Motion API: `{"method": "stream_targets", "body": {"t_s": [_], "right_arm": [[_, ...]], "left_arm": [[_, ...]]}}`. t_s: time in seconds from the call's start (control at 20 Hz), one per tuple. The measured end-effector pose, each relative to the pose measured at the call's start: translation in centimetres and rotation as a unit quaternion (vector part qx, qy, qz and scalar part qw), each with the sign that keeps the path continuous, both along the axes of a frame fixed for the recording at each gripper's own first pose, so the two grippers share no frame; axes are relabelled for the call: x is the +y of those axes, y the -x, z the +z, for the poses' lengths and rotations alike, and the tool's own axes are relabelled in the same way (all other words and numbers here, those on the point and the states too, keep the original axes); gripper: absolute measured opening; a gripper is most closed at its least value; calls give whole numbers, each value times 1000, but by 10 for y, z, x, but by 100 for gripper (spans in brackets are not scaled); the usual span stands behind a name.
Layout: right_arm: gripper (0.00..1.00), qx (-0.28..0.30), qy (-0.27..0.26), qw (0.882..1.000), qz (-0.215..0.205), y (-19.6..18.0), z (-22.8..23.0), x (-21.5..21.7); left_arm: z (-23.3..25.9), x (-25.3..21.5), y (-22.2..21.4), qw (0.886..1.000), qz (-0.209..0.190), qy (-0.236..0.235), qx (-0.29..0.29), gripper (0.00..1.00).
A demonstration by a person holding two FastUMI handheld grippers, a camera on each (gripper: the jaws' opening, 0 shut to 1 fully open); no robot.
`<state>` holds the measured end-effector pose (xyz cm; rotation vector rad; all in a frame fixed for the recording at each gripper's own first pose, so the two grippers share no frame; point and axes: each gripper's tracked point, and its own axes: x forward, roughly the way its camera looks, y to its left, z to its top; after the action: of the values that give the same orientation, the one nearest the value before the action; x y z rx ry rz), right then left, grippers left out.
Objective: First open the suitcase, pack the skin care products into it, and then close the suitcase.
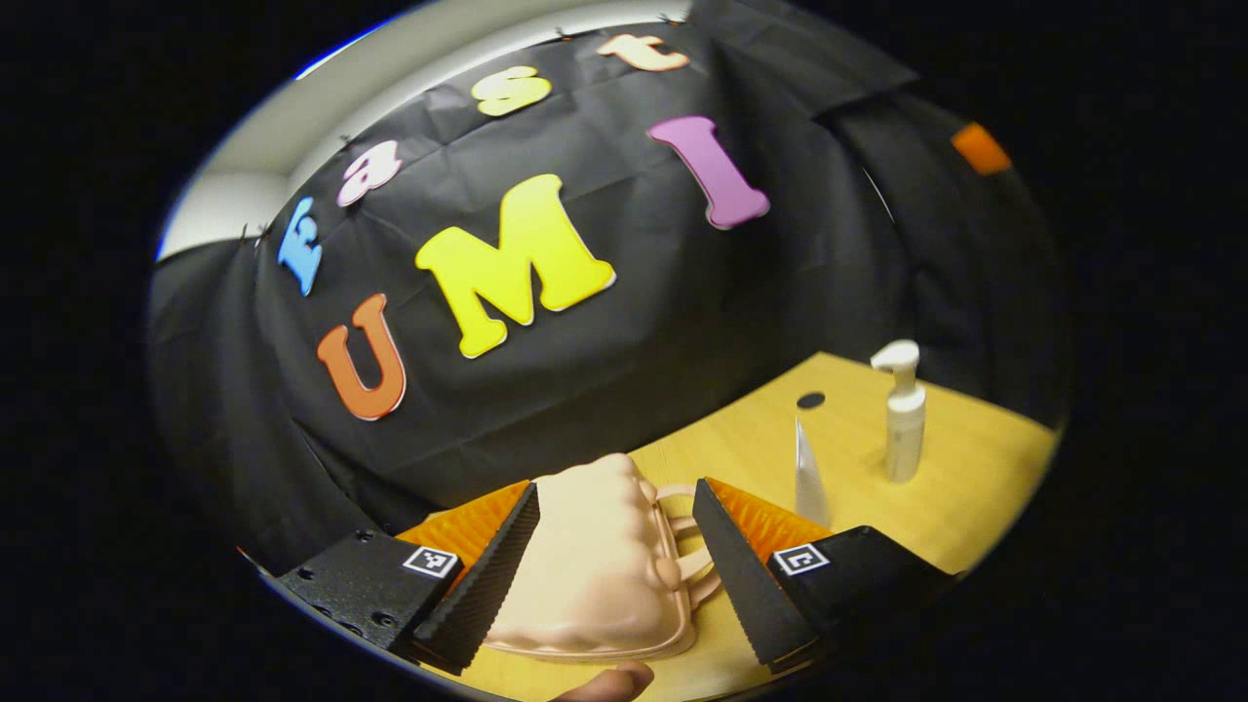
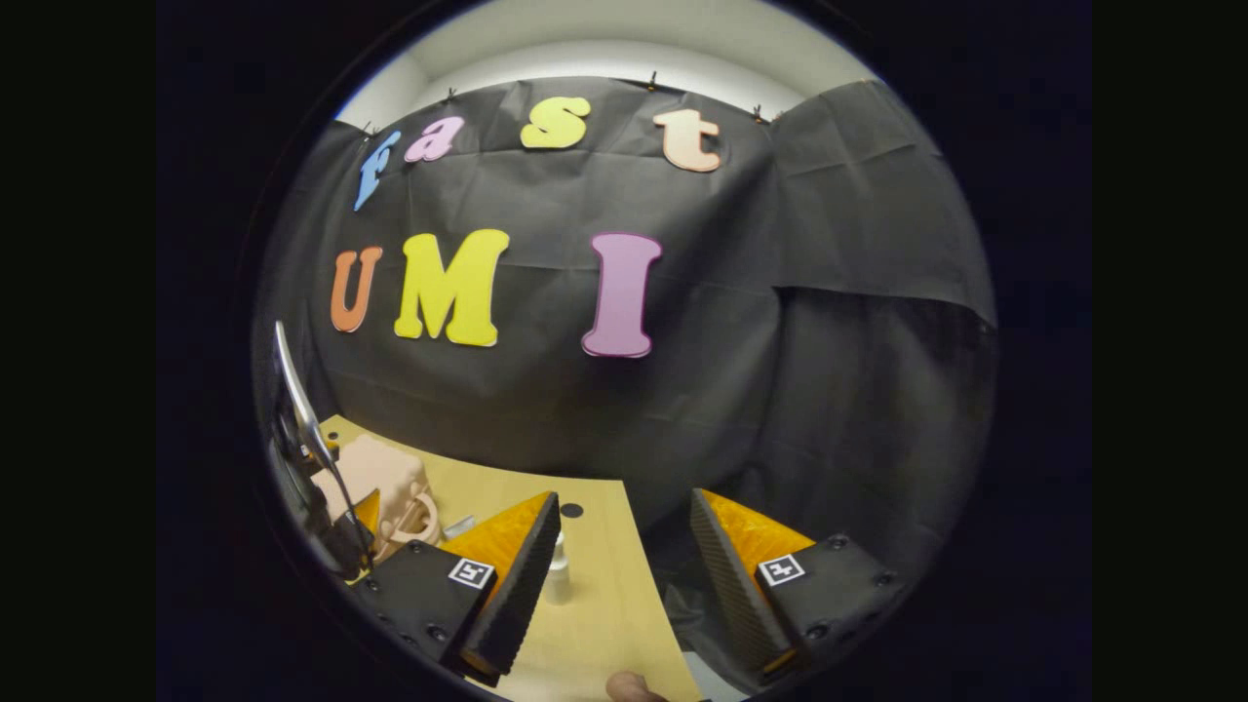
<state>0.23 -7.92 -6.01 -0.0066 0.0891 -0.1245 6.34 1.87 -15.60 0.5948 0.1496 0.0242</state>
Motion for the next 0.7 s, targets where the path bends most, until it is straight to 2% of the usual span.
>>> {"method": "stream_targets", "body": {"t_s": [0.15,0.35,0.45,0.55,0.65,0.7], "right_arm": [[80,12,-10,1000,-8,3,-17,-16],[80,32,-24,999,-12,7,-38,-33],[80,44,-34,998,-13,9,-51,-39],[80,51,-39,998,-15,11,-58,-46],[80,56,-39,998,-15,13,-63,-50],[80,59,-38,997,-15,15,-65,-51]], "left_arm": [[-40,-8,-9,992,-30,-121,24,98],[-61,-21,-22,966,-53,-252,26,98],[-71,-18,-30,950,-43,-308,31,98],[-84,-12,-40,938,-31,-344,44,97],[-86,-18,-52,917,-28,-396,32,96],[-96,-14,-57,911,-31,-408,49,95]]}}
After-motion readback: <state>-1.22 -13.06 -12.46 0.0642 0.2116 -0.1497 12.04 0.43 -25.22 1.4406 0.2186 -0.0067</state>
